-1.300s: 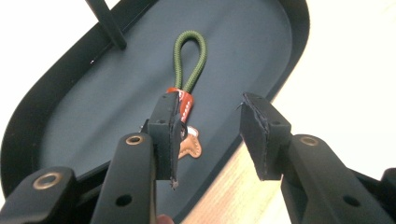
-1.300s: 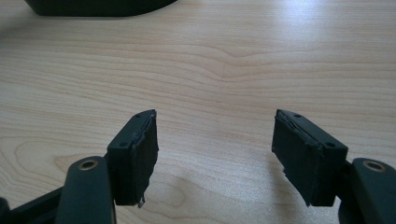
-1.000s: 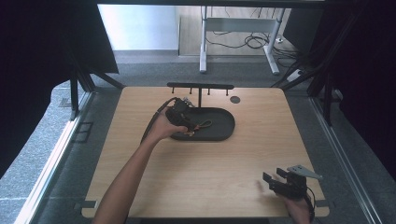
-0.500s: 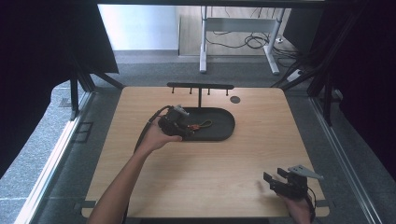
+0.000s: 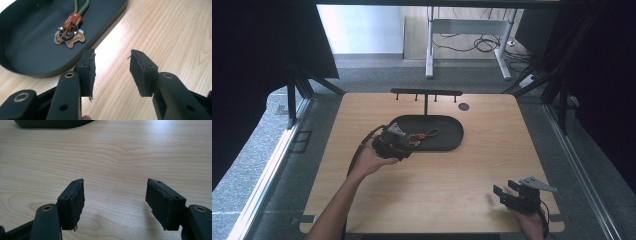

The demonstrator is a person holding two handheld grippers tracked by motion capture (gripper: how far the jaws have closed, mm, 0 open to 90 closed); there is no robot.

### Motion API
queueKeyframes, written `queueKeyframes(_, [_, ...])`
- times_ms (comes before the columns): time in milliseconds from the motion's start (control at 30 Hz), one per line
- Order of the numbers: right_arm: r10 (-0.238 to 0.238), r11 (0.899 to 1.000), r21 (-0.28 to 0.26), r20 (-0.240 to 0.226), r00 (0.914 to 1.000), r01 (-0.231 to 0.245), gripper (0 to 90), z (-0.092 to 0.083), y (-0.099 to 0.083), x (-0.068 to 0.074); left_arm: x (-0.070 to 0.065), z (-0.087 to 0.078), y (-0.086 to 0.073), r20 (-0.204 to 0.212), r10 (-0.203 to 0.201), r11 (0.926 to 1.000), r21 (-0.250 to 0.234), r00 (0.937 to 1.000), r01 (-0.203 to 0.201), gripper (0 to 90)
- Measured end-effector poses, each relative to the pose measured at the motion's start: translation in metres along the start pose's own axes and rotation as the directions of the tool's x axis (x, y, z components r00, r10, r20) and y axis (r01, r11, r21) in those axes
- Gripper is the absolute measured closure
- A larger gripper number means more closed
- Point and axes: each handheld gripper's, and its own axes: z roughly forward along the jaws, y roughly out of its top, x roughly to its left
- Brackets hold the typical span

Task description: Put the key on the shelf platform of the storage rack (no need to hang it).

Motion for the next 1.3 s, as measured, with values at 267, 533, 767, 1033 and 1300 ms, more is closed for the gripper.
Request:
queueKeyframes(267, [-0.008,1.0,0.003,-0.001,1.0,0.008,31.8,0.001,0.0,0.002,-0.009,-0.007,-0.018,-0.002,-0.001,1.0,-0.004,1.0,0.001,55.8])
queueKeyframes(533, [-0.008,1.0,0.004,-0.002,1.0,0.008,31.8,0.002,0.0,0.003,-0.017,-0.008,-0.049,0.006,-0.041,0.999,-0.017,0.9991,0.041,55.2])
queueKeyframes(767, [-0.014,1.0,0.008,-0.002,0.9999,0.014,31.8,0.003,0.0,0.005,-0.024,-0.007,-0.063,0.012,-0.05,0.9982,-0.033,0.9987,0.051,55.1])
queueKeyframes(1033, [-0.017,1.0,0.01,0.0,0.9999,0.017,31.8,0.003,-0.001,0.004,-0.028,-0.006,-0.069,0.001,-0.057,0.9975,-0.042,0.9984,0.057,54.1])
queueKeyframes(1300, [-0.028,1.0,0.014,0.0,0.9996,0.028,31.8,0.005,-0.001,0.005,-0.029,-0.01,-0.074,0.017,-0.076,0.9956,-0.054,0.9969,0.077,51.3])
